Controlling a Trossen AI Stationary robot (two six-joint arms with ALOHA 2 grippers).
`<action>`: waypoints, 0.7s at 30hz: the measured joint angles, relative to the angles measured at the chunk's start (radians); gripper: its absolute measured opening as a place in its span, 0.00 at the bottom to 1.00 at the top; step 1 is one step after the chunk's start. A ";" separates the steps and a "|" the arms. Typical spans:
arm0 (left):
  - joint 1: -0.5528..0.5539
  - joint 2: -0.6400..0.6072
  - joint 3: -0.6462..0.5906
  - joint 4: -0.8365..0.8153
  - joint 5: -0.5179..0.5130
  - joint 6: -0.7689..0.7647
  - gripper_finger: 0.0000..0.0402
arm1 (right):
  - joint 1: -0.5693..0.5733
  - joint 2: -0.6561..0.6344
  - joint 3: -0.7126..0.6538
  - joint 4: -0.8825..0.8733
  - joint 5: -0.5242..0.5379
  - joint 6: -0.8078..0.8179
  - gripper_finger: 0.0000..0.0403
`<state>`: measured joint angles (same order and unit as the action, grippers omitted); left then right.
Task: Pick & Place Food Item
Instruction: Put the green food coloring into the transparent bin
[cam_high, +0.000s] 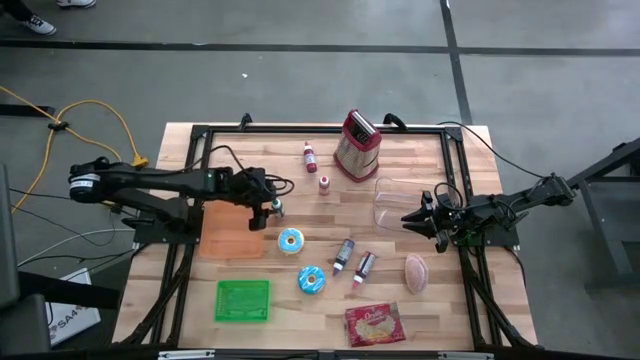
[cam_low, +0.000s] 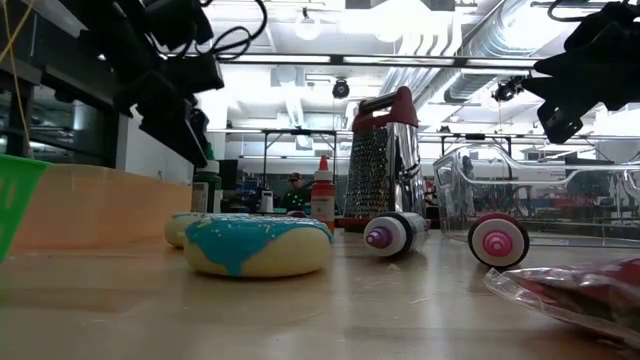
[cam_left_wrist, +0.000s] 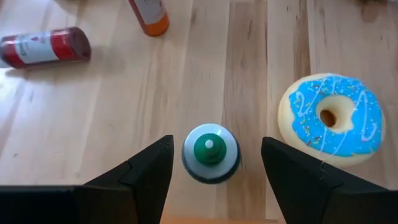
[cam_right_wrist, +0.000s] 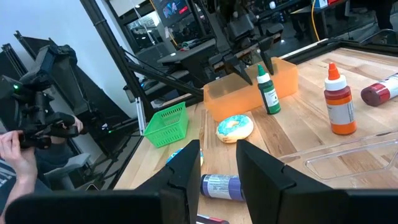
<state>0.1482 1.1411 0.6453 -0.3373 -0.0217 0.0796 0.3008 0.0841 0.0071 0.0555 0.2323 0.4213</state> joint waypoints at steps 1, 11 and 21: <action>0.000 0.010 0.000 0.007 0.000 0.000 0.59 | 0.000 0.000 0.000 0.000 0.000 0.000 0.23; 0.000 0.034 0.000 0.032 0.000 -0.004 0.57 | 0.000 0.000 0.000 0.000 0.000 0.000 0.23; 0.015 0.034 0.000 0.032 -0.001 -0.026 0.43 | 0.000 0.000 0.000 0.000 0.000 0.000 0.23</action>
<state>0.1635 1.1751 0.6453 -0.3058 -0.0223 0.0539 0.3008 0.0838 0.0071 0.0555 0.2325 0.4213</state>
